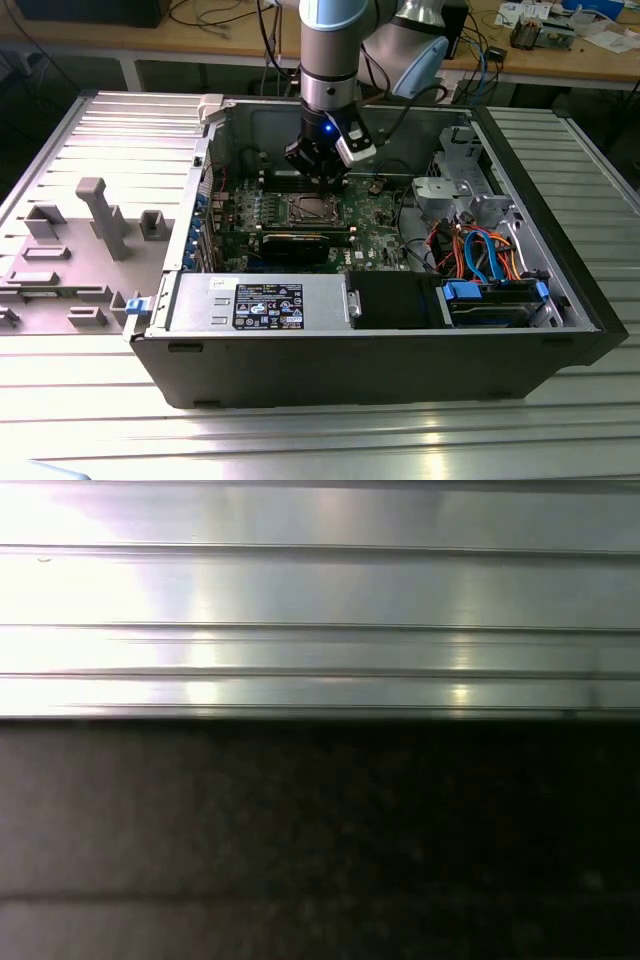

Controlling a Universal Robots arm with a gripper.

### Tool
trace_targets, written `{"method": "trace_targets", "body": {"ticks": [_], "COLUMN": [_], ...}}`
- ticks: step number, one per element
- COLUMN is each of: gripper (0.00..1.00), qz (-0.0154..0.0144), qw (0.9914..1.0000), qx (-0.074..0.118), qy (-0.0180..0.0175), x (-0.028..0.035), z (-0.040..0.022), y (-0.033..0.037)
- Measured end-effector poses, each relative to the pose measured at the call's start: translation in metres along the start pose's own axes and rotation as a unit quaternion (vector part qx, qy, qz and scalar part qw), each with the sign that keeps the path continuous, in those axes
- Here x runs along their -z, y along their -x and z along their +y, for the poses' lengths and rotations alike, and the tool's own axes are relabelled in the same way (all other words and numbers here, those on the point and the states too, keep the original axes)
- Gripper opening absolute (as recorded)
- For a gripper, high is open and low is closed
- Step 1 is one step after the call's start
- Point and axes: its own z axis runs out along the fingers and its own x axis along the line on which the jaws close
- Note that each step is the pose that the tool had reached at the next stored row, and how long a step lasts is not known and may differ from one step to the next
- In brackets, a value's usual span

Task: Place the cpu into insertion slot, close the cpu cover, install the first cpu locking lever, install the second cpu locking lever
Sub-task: 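Install the first cpu locking lever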

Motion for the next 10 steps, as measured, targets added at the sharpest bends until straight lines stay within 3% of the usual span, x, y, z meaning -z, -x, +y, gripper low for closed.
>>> {"method": "trace_targets", "body": {"ticks": [4, 7, 9, 10], "gripper": [0.11, 0.11, 0.11, 0.11], "qz": [0.0001, 0.0001, -0.0001, -0.0004], "qw": [1.00000, 1.00000, 0.99988, 0.99986], "qx": [0.000, 0.000, -0.001, -0.001], "qy": [-0.0011, 0.0007, 0.0153, 0.0166], "x": [-0.0024, -0.0035, -0.0035, -0.0025], "z": [-0.0001, -0.0001, 0.0000, 0.0002], "y": [0.0000, -0.0001, -0.0001, 0.0000]}}
